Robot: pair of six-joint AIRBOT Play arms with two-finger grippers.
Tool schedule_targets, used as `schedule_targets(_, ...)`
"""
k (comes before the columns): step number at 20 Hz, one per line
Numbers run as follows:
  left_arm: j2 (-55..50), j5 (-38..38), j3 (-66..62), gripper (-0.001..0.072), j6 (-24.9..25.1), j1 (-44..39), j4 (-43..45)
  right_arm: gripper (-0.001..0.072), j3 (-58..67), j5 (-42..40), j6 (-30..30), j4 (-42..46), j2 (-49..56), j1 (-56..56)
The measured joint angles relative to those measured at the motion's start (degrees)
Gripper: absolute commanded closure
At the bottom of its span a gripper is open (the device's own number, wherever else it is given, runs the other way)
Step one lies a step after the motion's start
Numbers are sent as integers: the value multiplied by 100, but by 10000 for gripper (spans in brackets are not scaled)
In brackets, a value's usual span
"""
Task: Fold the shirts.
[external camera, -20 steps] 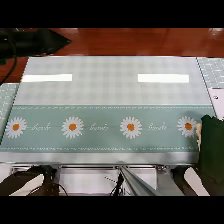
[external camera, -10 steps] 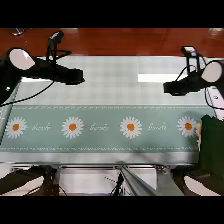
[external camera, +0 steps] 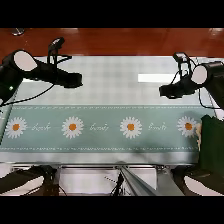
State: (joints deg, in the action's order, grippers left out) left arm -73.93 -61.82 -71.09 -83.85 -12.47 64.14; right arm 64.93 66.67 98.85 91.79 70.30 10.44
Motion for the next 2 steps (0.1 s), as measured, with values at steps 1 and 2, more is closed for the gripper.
schedule_targets(1,-2,-9,0,681,0,0,4,693,0,-7,0,4,2,2)
schedule_targets(2,-2,-11,0,681,0,4,9,693,0,-4,2,13,7,2)
